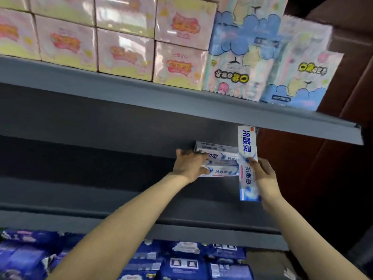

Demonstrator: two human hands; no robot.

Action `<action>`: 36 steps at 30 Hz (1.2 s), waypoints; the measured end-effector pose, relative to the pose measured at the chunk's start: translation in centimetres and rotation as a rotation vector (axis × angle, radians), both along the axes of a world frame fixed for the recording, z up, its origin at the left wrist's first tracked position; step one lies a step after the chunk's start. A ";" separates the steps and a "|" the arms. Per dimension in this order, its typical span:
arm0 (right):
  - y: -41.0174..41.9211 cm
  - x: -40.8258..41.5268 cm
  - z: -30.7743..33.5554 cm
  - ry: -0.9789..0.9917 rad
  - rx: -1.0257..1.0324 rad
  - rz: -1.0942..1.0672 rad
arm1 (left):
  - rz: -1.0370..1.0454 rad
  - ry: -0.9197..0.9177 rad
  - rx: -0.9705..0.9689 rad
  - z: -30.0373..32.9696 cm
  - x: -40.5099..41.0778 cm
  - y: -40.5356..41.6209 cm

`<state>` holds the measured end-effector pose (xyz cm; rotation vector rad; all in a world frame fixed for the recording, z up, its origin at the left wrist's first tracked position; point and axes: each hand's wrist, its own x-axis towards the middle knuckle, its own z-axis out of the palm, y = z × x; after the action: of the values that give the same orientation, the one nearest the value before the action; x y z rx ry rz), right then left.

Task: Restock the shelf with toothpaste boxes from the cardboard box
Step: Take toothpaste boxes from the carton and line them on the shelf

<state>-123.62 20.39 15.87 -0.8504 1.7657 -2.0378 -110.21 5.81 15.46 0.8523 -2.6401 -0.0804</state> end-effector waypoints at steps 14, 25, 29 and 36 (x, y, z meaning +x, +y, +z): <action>-1.7 -5.4 -1.7 -0.041 0.106 0.086 | -0.115 -0.073 -0.124 -3.1 -7.9 -2.0; -3.1 -7.5 -0.3 0.579 0.357 0.121 | 0.284 0.508 0.333 -3.4 -4.7 -1.4; -5.2 -7.4 1.4 0.923 0.531 0.123 | 0.341 0.705 0.783 -2.6 -3.3 -2.0; -7.5 -7.3 1.5 1.276 0.856 0.137 | 0.284 0.726 0.968 -2.1 -3.2 -1.1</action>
<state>-130.93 12.92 17.41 -1.9969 2.6233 -0.3016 -113.43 4.72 13.37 1.1565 -1.6862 -1.3731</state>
